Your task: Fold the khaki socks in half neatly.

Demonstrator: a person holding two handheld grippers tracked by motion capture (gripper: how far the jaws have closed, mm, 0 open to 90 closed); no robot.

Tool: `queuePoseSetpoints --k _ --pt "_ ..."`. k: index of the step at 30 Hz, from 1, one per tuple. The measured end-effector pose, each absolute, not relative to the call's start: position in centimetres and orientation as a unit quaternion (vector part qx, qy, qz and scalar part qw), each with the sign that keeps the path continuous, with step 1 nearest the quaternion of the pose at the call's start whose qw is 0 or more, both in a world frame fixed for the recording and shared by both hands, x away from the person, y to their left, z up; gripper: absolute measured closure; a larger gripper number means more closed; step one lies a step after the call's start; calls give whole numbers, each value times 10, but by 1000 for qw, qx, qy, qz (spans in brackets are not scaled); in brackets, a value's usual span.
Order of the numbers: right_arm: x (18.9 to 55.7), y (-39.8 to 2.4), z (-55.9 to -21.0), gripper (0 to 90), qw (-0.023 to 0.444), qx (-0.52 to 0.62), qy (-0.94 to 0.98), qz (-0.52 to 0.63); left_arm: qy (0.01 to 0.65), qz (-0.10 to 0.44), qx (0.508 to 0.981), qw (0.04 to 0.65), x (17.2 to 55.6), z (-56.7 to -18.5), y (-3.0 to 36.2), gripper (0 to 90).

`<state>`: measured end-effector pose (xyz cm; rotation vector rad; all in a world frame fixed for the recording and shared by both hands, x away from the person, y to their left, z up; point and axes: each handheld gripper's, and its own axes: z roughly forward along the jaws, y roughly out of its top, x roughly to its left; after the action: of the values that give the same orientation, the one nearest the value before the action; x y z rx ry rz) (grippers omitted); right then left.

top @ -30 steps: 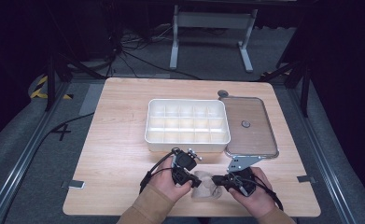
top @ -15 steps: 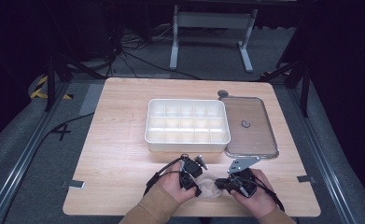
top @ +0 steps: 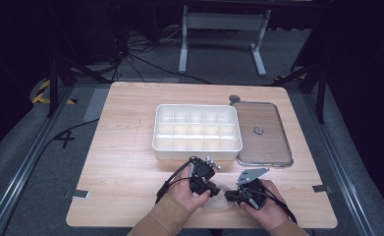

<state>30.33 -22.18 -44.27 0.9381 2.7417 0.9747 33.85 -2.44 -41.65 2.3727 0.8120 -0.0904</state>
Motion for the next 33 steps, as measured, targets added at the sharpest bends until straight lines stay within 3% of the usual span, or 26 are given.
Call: queuePoseSetpoints --k 5,14,33 --pt "303 -221 -443 857 45 304 897 318 334 -38 904 266 345 -429 -29 750" --pt "303 -225 -441 895 35 308 898 312 341 -48 904 254 346 -433 -29 775" --pt "299 -225 -431 900 44 301 895 325 305 -42 905 294 329 -412 -15 803"
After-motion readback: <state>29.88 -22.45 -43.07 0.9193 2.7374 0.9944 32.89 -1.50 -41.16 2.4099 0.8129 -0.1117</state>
